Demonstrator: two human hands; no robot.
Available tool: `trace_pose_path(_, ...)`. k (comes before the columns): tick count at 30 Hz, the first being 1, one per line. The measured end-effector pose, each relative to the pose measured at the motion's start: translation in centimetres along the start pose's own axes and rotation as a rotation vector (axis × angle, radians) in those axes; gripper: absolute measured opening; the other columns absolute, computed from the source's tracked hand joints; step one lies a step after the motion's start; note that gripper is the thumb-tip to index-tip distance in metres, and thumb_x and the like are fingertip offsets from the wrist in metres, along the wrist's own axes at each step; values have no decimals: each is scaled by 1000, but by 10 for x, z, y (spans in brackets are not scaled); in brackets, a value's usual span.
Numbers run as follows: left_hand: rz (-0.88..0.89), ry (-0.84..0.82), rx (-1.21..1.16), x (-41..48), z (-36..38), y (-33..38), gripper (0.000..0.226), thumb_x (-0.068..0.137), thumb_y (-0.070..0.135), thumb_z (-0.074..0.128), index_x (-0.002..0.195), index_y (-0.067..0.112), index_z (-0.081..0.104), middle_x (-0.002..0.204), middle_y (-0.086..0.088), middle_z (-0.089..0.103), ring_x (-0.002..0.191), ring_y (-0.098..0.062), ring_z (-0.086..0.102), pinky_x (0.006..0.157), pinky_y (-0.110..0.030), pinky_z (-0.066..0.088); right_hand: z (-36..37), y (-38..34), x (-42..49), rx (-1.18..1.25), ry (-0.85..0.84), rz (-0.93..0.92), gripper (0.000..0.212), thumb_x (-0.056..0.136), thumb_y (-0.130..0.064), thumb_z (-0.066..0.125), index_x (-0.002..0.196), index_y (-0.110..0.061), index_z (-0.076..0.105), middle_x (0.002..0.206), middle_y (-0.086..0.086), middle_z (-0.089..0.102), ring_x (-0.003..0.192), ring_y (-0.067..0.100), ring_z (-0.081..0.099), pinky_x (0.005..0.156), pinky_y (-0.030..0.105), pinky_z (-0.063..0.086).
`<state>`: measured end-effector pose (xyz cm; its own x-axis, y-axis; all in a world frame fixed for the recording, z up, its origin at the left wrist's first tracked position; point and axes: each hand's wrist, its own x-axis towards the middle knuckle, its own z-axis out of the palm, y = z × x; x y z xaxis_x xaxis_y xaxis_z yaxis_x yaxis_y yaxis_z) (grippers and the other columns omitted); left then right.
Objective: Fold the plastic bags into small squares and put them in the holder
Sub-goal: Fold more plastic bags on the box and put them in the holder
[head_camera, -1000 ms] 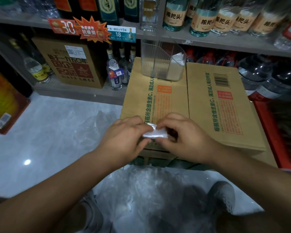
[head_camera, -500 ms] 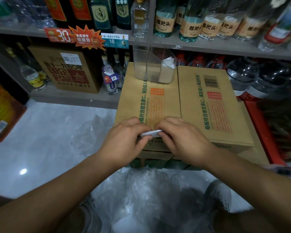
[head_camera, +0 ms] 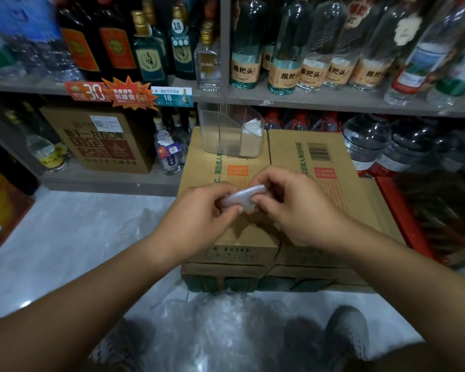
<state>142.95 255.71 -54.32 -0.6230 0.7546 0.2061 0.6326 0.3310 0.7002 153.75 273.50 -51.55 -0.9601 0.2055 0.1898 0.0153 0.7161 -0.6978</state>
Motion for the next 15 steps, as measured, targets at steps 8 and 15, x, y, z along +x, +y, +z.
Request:
trace_pose_path(8, -58, 53, -191, 49, -8, 4, 13, 91, 15, 70, 89, 27, 73, 76, 1, 70, 70, -18, 62, 62, -39, 49, -3, 0, 36, 268, 161, 71, 36, 77, -17, 87, 103, -35, 68, 86, -8, 71, 73, 5, 66, 67, 18, 53)
trace_pose_path(15, -108, 103, -205, 90, 6, -6, 16, 79, 38, 78, 84, 28, 68, 68, 3, 67, 61, -13, 60, 60, -36, 50, -17, 21, 79, 11, 253, -38, 27, 87, -17, 77, 109, -26, 65, 82, -19, 61, 73, -2, 57, 69, 17, 46)
